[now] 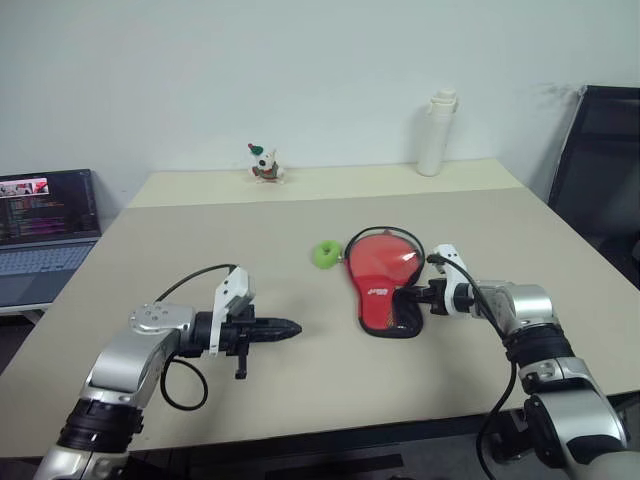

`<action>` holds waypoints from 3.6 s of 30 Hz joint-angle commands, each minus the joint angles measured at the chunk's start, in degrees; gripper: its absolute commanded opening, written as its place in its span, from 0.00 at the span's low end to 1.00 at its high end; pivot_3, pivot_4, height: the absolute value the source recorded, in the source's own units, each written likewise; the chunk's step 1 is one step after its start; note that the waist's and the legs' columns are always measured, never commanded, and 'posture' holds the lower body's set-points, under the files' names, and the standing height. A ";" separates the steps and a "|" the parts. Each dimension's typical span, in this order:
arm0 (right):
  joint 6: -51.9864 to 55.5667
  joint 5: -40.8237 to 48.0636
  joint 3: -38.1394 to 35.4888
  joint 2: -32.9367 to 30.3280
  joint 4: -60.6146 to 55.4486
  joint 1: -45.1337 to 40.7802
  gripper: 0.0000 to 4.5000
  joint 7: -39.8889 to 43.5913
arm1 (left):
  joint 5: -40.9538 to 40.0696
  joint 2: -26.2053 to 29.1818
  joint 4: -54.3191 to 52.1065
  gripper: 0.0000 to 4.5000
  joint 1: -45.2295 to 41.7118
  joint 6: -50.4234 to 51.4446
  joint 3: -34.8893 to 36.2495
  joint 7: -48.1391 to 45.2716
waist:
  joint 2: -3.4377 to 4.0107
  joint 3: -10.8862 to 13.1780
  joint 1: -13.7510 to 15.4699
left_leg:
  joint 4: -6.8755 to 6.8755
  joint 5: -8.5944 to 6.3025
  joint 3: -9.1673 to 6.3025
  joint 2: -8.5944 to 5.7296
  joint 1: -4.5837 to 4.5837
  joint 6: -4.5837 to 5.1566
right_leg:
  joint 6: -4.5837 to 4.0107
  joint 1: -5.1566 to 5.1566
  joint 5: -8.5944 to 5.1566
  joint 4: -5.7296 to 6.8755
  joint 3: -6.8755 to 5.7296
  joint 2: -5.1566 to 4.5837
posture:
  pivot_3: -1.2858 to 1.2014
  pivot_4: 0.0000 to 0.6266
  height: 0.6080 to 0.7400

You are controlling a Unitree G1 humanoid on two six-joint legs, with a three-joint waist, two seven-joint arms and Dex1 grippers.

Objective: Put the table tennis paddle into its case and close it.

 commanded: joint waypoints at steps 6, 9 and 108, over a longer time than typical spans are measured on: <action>11.89 5.33 0.31 4.28 -18.69 7.61 0.00 -3.68 | -4.26 3.56 -8.98 0.00 6.06 1.35 1.14 -1.45 | 0.00 0.00 0.26 | -0.02 -0.01 0.06 0.02 -0.01 -0.01 | 0.01 -0.02 -0.02 -0.03 0.02 -0.01 | 0.52 0.24 1.00; 17.58 7.14 -1.04 6.32 -26.49 11.29 0.00 -7.25 | -4.83 4.49 -10.34 0.00 7.68 0.94 1.24 -1.92 | 0.00 0.00 0.26 | -0.04 -0.02 0.09 0.06 -0.01 -0.02 | 0.00 -0.04 -0.04 -0.04 0.03 0.00 | 0.52 0.24 1.00; 5.00 11.63 8.77 2.68 -51.00 15.91 1.00 -19.48 | 25.60 -21.69 74.08 0.92 -40.92 -24.46 -6.29 24.46 | -0.09 0.01 2.03 | 0.08 -0.07 -0.44 -0.10 -0.80 -0.02 | -0.01 -0.08 -0.08 -0.56 -1.02 -0.06 | 0.52 0.24 1.00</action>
